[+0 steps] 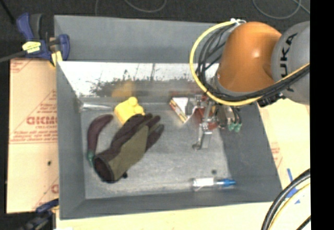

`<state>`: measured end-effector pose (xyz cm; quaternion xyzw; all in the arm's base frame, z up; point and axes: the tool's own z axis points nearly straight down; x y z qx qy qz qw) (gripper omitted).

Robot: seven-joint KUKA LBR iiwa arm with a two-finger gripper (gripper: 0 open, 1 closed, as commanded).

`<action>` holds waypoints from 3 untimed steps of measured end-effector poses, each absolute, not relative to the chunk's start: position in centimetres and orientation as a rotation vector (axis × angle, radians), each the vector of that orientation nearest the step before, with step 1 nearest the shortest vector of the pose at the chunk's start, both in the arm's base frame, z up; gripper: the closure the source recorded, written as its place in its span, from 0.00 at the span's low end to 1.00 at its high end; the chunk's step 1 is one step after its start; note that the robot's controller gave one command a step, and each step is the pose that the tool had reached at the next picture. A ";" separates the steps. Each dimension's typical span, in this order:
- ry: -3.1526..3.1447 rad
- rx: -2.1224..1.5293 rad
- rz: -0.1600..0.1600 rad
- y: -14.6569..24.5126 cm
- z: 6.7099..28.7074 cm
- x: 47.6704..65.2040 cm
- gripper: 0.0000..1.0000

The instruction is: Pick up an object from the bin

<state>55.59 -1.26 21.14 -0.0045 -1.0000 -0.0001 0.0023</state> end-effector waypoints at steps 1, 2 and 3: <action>-3.145 -0.014 0.000 -1.3 21.6 55.7 0.00; -3.148 0.007 0.003 2.6 19.9 58.3 0.00; -3.145 -0.021 -0.002 7.4 19.1 58.6 0.00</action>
Offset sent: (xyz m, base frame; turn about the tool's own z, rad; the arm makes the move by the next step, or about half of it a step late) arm 0.0431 0.0743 -0.0293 -0.0265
